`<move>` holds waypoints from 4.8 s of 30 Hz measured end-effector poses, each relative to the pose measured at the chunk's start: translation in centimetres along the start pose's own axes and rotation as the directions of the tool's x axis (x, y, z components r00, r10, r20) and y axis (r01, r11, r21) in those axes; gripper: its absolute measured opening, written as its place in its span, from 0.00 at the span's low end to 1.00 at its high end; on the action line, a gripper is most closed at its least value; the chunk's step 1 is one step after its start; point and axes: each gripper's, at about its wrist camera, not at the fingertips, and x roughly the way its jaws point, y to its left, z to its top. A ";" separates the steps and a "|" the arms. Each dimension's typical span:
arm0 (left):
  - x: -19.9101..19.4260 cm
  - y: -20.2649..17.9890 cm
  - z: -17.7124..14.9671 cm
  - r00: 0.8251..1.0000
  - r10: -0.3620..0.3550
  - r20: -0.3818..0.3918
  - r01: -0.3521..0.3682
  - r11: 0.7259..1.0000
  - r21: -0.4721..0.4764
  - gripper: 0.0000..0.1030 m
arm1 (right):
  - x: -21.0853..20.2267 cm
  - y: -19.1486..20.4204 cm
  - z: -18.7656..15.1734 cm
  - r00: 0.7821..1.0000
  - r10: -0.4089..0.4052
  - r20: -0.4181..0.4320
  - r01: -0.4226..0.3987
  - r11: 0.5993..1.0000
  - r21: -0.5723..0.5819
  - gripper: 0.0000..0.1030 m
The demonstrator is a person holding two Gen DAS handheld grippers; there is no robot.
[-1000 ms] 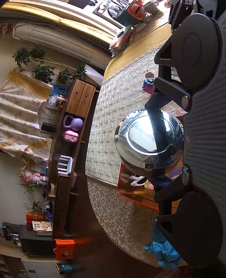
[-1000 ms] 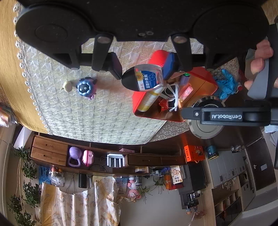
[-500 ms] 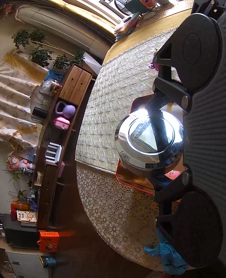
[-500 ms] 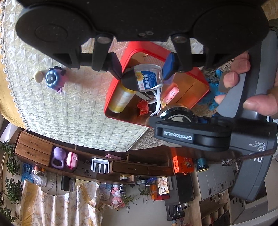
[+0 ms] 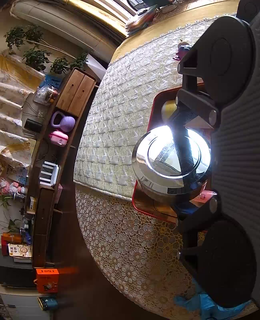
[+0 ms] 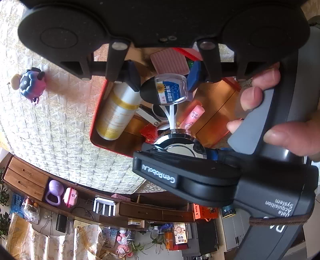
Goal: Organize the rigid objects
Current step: 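Release the lamp into the tin with the left tool while the right tool drops the jar in, then withdraw both open tools from the tin toward the plush toy and cream ball, then grasp the blue-purple plush toy with the left tool while the right tool grasps the cream ball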
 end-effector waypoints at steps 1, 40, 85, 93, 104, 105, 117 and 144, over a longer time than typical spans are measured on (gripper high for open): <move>0.3 -0.1 0.1 1.000 0.001 -0.002 -0.001 1.000 0.008 0.74 | 0.3 0.2 0.1 1.000 0.001 -0.002 -0.001 1.000 -0.003 0.48; 3.3 -0.7 -0.1 0.998 0.021 -0.065 -0.014 0.993 0.117 0.78 | -1.5 -1.8 -0.8 0.997 0.080 0.004 -0.080 0.992 0.101 0.58; -10.3 -13.5 -7.0 0.983 -0.160 0.095 0.132 0.958 0.255 0.82 | -16.9 -12.7 -10.1 0.982 -0.067 0.176 0.015 0.959 0.282 1.00; -9.2 -16.0 -9.0 0.977 -0.188 0.103 0.157 0.953 0.260 0.82 | -18.1 -17.7 -11.8 0.975 -0.150 0.166 0.084 0.933 0.351 1.00; -5.3 -20.3 -10.1 0.976 -0.208 0.057 0.181 0.933 0.311 0.82 | -15.9 -23.4 -10.6 0.969 -0.200 0.144 0.129 0.909 0.396 1.00; -4.8 -20.6 -10.2 0.977 -0.205 0.052 0.179 0.932 0.315 0.82 | -15.3 -24.0 -10.4 0.971 -0.196 0.137 0.126 0.906 0.404 1.00; 1.3 -22.1 -9.5 0.988 -0.143 0.054 0.118 0.941 0.317 0.82 | -9.5 -27.4 -6.9 0.986 -0.128 0.105 0.065 0.881 0.469 0.99; 9.2 -21.7 -8.6 0.993 -0.109 0.034 0.093 0.949 0.302 0.82 | 0.0 -29.4 -4.6 0.999 -0.040 0.030 0.017 0.840 0.542 0.54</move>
